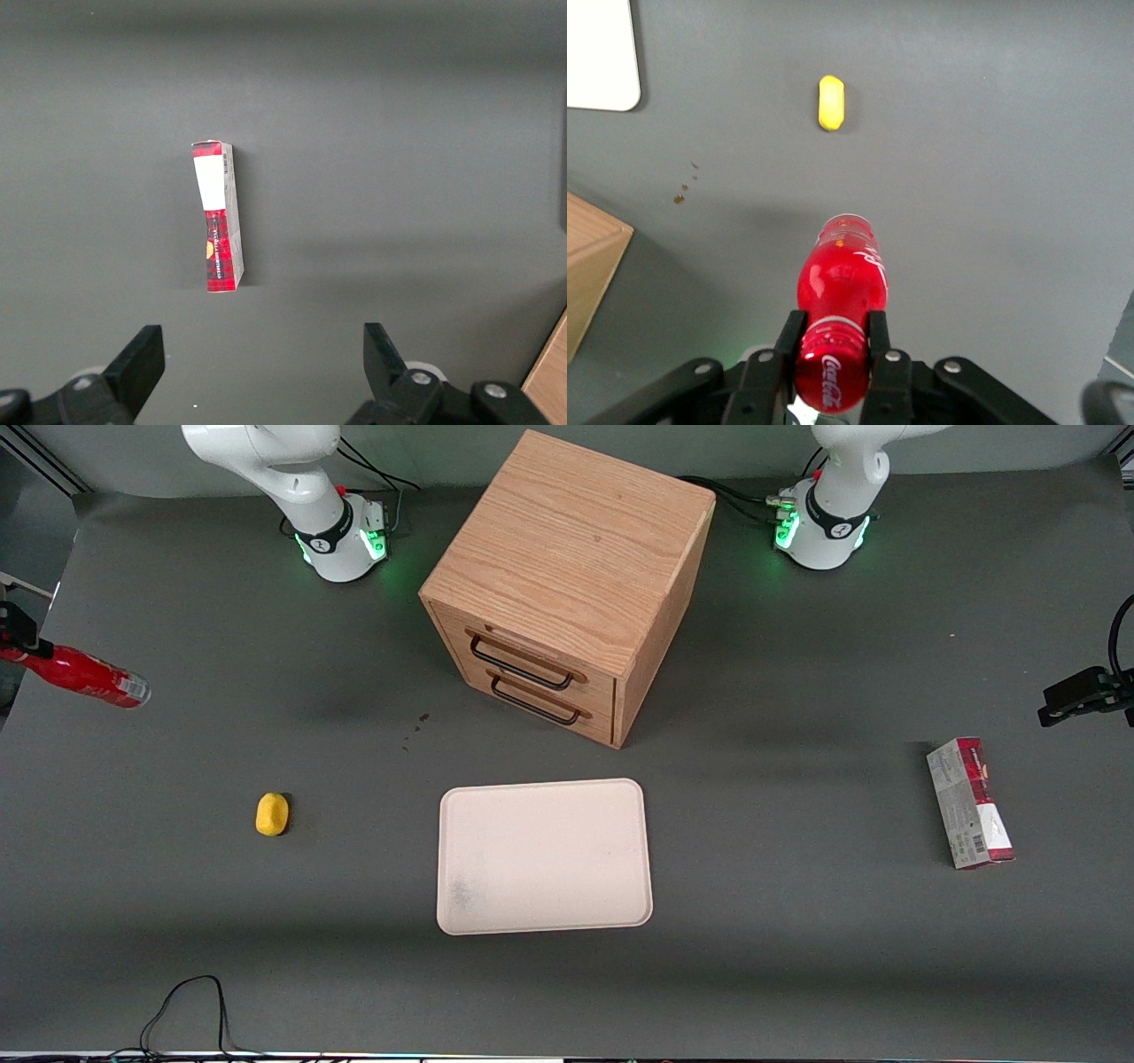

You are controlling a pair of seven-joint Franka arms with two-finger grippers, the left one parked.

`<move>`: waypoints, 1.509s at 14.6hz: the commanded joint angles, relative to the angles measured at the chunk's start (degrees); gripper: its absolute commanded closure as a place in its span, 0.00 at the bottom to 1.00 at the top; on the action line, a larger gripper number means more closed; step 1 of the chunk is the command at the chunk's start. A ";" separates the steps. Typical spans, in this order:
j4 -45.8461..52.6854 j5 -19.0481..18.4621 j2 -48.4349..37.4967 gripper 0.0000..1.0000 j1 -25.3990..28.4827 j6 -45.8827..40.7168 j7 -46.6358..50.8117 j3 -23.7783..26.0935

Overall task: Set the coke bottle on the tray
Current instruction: 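Lift the bottle and carry it over the white tray's corner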

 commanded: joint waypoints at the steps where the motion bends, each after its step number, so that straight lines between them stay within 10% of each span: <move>1: 5.96 0.78 4.22 1.00 0.19 -2.51 7.89 4.02; 10: 27.95 0.69 29.71 1.00 0.88 3.78 52.80 27.93; 22: 28.21 -8.18 44.39 1.00 11.61 23.93 68.72 27.24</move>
